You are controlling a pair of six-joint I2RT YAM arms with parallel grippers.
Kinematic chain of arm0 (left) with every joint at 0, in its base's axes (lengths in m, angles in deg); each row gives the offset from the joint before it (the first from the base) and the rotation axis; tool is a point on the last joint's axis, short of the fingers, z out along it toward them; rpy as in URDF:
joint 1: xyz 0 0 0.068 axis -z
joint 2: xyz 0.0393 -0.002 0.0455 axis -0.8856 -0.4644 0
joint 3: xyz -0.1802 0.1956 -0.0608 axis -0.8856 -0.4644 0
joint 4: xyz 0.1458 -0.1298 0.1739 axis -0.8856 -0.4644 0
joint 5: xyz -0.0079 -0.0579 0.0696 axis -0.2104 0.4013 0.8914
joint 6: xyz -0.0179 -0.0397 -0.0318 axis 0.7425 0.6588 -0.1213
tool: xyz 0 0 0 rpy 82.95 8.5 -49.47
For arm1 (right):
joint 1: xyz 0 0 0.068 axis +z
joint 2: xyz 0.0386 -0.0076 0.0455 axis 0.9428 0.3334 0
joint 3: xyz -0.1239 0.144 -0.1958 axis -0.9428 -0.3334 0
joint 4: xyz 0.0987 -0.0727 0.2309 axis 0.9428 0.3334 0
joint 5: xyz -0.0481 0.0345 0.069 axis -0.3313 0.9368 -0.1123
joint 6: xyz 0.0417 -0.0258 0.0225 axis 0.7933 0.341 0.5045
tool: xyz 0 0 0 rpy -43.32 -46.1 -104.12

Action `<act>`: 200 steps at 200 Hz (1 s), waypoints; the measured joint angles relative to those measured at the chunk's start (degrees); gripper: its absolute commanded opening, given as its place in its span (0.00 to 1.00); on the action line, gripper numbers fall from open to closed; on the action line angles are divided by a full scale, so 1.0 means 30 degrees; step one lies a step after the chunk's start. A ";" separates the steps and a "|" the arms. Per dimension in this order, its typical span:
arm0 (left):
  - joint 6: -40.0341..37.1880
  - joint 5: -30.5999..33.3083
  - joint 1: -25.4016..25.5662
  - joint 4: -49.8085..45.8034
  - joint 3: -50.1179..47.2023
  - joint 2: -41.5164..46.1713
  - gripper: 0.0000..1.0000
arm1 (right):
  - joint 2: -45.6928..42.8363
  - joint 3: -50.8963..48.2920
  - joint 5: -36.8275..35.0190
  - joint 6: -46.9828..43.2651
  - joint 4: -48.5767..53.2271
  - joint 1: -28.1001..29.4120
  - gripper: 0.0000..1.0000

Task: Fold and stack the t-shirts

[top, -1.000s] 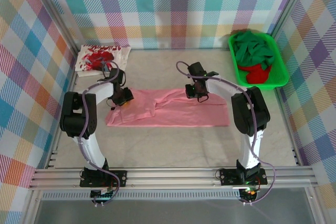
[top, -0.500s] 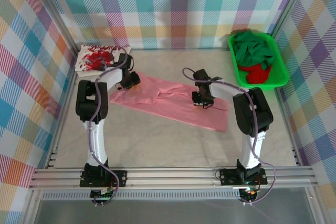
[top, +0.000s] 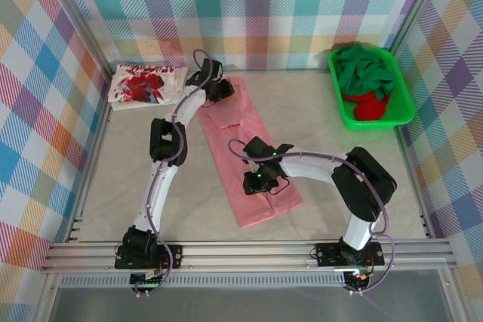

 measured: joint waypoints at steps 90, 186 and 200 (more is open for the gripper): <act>-0.0845 0.2011 -0.0109 0.2164 -1.2014 1.0120 0.38 | -0.0743 0.3650 -0.0765 0.0160 -0.0415 -0.5734 0.32; 0.1137 0.5093 0.0517 0.3636 -1.5977 1.0083 0.30 | 0.7191 1.0703 -0.2637 -0.1610 0.0984 -0.6331 0.00; 0.1603 0.5122 0.0503 0.3184 -1.4841 0.8590 0.27 | 0.7133 1.0695 -0.2674 -0.1588 0.0867 -0.6426 0.00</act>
